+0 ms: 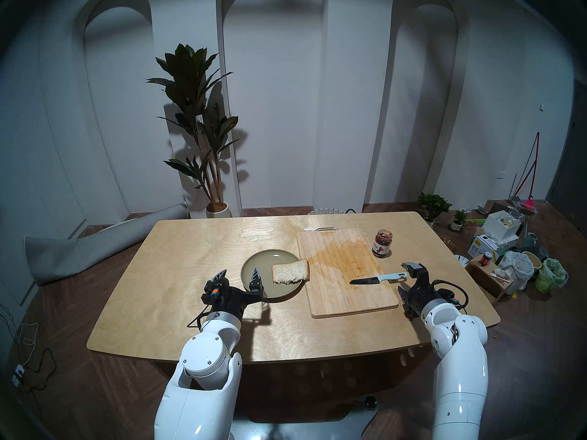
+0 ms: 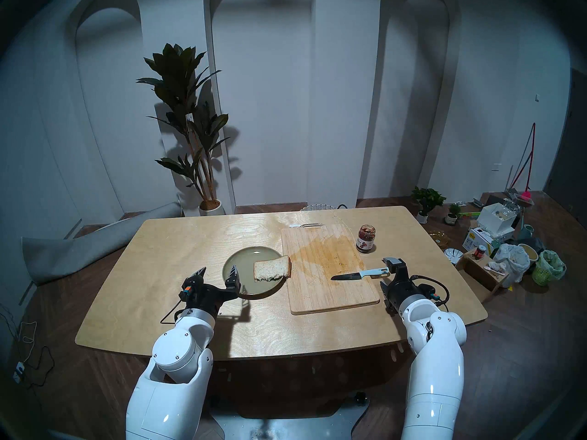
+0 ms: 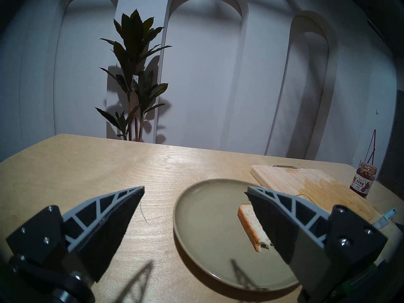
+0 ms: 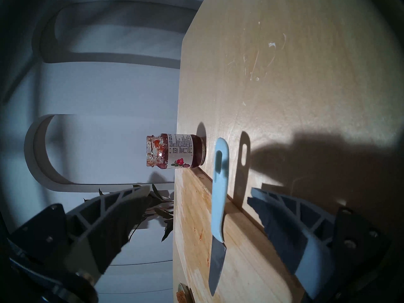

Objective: Spread jam over the slice of bread with the knife

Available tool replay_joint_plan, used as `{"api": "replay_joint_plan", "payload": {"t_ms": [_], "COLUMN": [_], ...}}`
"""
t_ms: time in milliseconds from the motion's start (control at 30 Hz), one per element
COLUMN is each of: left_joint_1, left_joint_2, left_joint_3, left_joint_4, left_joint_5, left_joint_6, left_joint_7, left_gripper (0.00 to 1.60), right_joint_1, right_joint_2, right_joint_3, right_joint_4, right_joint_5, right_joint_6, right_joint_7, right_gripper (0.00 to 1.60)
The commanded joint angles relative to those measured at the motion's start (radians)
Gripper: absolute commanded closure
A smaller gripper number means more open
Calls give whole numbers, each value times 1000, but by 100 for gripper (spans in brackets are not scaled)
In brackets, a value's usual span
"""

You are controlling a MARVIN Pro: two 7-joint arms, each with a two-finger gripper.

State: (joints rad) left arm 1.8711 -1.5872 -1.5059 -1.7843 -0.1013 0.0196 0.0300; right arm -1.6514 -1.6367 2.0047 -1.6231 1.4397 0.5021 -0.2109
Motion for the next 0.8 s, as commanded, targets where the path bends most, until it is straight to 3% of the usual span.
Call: {"api": "replay_joint_plan", "payload": {"t_ms": [0, 233, 767], "left_joint_1": [-18, -18, -17], "left_joint_2": [-1, 0, 6], "left_joint_3": [1, 8, 7], "left_joint_4": [-12, -12, -21], "left_joint_5": [1, 2, 2], "left_joint_6": [-6, -5, 1], "left_joint_7": [0, 11, 27], "left_gripper": [0, 0, 0], "right_joint_1": [37, 50, 65], "right_joint_2": [4, 15, 7], "right_joint_3": [-11, -39, -53], "right_joint_4": [25, 56, 109], "right_joint_5": [-12, -68, -71], "right_joint_6": [-20, -62, -94], "right_joint_7": [18, 69, 88], "right_gripper": [0, 0, 0]}}
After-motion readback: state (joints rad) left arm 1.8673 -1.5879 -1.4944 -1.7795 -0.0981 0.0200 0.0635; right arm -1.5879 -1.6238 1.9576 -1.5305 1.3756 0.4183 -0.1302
